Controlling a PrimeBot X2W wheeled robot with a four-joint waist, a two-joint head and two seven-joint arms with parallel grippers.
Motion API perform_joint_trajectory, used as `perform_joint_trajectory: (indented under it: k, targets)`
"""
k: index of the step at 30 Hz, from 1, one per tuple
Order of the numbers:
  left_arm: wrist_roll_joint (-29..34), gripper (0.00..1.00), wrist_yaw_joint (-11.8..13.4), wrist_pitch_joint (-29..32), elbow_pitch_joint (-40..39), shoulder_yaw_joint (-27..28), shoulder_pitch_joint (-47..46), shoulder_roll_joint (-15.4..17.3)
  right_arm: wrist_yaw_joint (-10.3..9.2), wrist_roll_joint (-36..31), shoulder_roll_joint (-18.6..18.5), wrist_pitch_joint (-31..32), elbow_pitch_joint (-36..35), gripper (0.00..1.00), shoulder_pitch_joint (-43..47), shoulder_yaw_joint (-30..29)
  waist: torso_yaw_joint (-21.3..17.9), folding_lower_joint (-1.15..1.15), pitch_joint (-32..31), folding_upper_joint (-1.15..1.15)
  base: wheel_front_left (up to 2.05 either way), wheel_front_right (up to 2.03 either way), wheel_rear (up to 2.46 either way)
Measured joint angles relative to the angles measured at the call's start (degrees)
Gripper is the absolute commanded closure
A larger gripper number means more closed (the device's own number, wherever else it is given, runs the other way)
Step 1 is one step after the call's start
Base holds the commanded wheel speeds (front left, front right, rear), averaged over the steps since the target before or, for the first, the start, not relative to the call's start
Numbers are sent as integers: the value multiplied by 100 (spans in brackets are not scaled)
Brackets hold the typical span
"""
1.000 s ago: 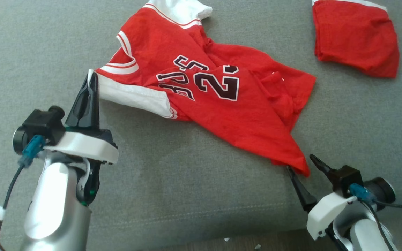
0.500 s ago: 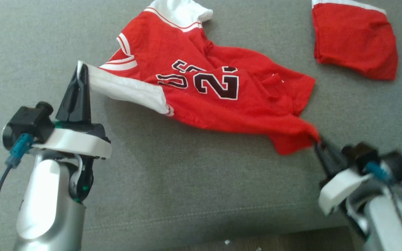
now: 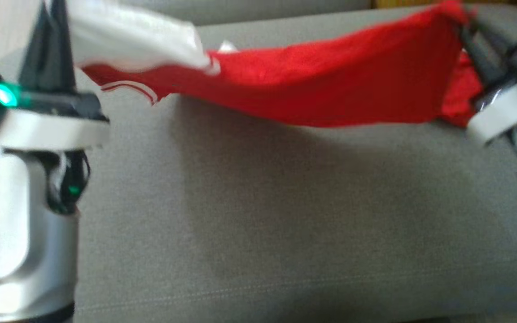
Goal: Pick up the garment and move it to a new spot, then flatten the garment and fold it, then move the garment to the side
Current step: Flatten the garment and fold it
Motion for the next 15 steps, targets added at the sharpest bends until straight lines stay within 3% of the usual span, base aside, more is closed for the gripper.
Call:
perform_joint_trajectory:
  k: [11, 15]
  targets:
    - [-201, 100, 51, 746, -1016, 149, -807, 212, 1, 612, -875, 481, -272, 100, -1684, 1050, 31, 0, -648, 0, 0, 0, 0]
    - [-203, 100, 88, 1302, -1112, 149, -1074, 376, 1, 1100, -1127, 813, -454, 100, -2127, 1492, 25, 0, -670, 0, 0, 0, 0]
